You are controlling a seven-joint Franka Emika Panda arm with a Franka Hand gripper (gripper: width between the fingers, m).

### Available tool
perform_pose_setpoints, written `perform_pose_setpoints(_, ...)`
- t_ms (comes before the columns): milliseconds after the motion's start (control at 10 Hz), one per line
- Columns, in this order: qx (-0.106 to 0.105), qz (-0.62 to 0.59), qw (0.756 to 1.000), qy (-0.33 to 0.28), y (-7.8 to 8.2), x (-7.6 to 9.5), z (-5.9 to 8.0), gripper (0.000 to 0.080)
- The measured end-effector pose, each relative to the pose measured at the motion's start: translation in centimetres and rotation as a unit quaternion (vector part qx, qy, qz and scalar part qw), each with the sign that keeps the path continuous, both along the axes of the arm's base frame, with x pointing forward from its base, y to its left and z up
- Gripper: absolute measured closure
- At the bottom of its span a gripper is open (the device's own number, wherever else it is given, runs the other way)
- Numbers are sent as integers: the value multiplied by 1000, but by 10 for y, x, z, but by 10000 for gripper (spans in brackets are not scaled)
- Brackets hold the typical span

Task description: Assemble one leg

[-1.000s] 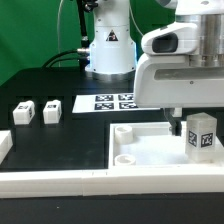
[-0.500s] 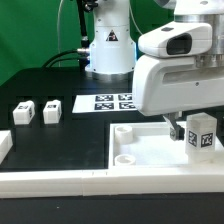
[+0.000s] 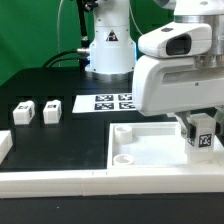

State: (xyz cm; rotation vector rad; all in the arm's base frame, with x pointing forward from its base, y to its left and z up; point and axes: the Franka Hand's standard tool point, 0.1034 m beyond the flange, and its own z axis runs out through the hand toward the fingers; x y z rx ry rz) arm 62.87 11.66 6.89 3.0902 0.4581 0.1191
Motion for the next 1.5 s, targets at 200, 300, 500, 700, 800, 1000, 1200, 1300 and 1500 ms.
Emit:
perform_pose_setpoints(200,2,-25,1000,0,0,0,0,508)
perform_pose_setpoints(300,5,-45,999,0,0,0,0,508)
perform_pose_setpoints(500,19,-200,980,-7,1,-1,-1,508)
perform_pose_setpoints(700,34,-339,940,-21,0,-2,-1,508)
perform_pose_setpoints(800,37,-388,920,-23,0,-2,-1,508)
perform_pose_setpoints(1000,53,-503,863,-18,-3,-3,-2,508)
perform_pose_setpoints(1200,61,-580,812,-15,-4,-4,-3,508)
perform_pose_setpoints(1300,70,-640,765,-10,-5,-4,-3,508)
perform_pose_setpoints(1500,82,-732,677,-3,-4,-6,-3,508)
